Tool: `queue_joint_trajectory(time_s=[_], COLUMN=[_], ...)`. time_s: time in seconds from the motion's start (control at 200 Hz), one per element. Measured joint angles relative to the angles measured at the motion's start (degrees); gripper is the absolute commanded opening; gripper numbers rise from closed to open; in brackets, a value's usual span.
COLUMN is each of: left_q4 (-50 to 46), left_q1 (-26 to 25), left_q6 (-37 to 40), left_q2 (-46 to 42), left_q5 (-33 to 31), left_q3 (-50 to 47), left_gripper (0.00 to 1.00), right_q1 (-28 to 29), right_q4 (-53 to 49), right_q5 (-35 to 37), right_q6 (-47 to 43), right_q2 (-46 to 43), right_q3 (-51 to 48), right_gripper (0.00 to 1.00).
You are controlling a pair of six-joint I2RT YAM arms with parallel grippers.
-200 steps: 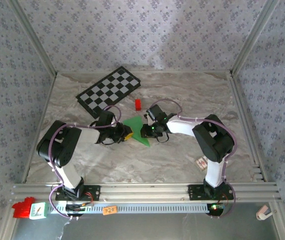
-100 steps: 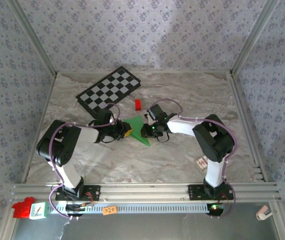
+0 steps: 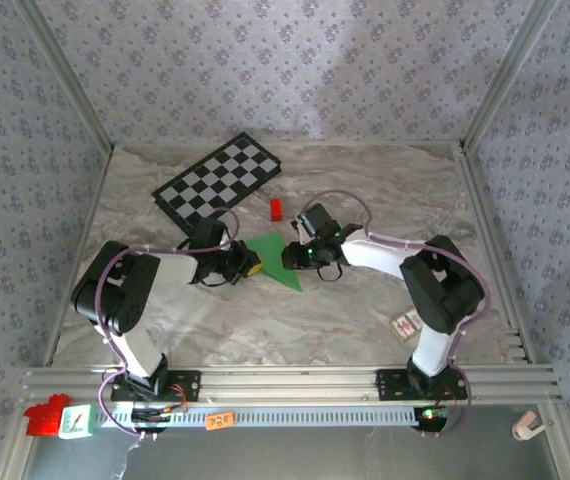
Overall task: Fold a paper plane with a square sheet of paper (pick it up from the middle)
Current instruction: Fourth fold the wing at the center of the table.
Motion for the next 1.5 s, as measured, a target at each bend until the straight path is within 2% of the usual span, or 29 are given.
queue_joint_trajectory(time_s=[0.25, 0.54, 1.089, 1.499], left_q4=[-6.67, -11.43, -13.55, -13.66], left_q1=[-1.7, -2.36, -2.38, -2.4], left_q6=[-2.47, -4.74, -6.49, -6.69], left_q2=[-1.75, -1.9, -1.55, -1.33], left_q5=[-3.48, -4.5, -4.48, -4.46], left_q3=[4.37, 7.02, 7.02, 7.02], left_gripper=[0.06, 0.06, 0.07, 0.08], right_q1=[5.6, 12.48, 13.22, 13.6], right_q4=[1.66, 3.04, 3.23, 2.97], right_q5=[9.03, 17.55, 20.81, 22.77], right_q6=[-6.99, -10.47, -11.52, -11.8], right_q2=[-6.71, -5.84, 0.04, 0.76], right_q3=[-4.7, -6.8, -4.66, -4.17], right_gripper=[0.48, 0.46, 0.3, 0.28])
